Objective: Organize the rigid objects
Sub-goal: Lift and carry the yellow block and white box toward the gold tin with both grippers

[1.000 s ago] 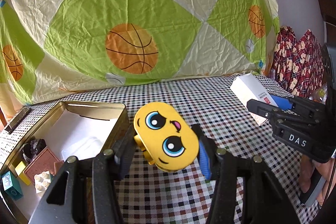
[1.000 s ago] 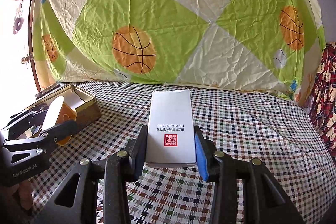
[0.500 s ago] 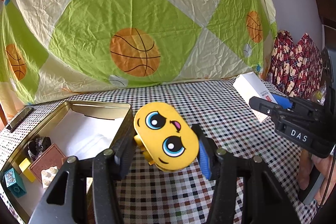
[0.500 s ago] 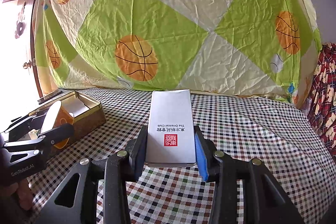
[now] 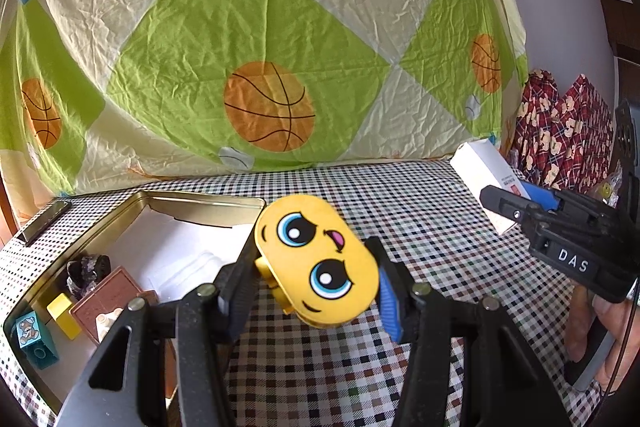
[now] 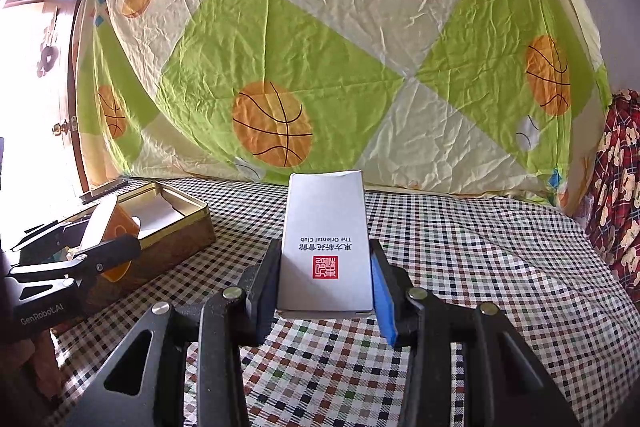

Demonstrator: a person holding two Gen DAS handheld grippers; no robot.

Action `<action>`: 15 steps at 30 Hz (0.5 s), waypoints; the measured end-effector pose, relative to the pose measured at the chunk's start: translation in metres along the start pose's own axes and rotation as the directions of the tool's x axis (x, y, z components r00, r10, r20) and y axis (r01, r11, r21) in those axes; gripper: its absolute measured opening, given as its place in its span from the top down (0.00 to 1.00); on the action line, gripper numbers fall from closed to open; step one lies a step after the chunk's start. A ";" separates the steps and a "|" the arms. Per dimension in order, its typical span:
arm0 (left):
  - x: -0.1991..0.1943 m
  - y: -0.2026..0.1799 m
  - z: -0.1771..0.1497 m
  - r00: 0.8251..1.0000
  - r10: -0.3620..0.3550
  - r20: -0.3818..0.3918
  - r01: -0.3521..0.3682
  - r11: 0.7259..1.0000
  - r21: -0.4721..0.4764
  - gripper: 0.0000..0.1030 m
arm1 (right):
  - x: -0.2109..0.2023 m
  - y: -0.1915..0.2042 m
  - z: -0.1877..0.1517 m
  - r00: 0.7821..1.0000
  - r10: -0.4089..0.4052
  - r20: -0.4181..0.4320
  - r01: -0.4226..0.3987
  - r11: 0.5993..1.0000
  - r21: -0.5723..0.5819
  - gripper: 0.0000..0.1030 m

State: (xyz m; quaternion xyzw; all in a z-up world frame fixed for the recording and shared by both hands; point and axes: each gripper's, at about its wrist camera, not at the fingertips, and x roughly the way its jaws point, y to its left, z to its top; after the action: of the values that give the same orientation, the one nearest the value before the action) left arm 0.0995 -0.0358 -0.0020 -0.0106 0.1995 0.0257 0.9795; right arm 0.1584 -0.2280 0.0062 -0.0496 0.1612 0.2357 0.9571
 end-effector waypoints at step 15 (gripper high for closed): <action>-0.014 0.006 -0.003 0.999 0.012 0.035 -0.012 1.000 0.008 0.50 | -0.014 0.024 -0.001 0.999 0.023 0.049 -0.023 1.000 -0.014 0.58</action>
State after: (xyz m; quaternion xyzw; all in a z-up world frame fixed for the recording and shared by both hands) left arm 0.0856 -0.0305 0.0006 -0.0048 0.1826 0.0309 0.9827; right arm 0.1354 -0.2128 0.0090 -0.0485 0.1363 0.2490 0.9576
